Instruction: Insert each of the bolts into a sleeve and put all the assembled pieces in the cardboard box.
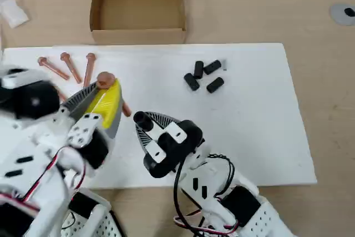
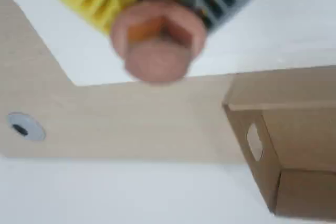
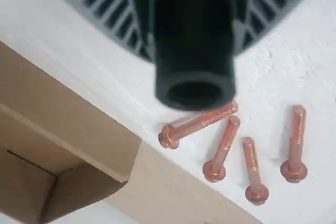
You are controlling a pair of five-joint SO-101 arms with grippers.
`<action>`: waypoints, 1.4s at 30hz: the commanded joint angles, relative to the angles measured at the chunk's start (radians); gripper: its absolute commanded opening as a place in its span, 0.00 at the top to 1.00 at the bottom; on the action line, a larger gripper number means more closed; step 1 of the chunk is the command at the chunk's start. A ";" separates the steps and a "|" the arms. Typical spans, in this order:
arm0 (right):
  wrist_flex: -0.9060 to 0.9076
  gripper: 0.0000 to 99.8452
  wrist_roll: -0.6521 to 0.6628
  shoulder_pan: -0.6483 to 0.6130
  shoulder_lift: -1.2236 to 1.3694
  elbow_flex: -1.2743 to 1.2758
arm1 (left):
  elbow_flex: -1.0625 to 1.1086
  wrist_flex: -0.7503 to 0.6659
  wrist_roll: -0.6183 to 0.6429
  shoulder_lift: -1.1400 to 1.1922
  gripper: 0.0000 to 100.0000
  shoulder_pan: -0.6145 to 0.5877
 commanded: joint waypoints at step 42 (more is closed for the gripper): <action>-0.161 0.99 -0.060 -0.005 -0.018 0.016 | 0.035 -0.072 0.000 -0.002 0.99 0.040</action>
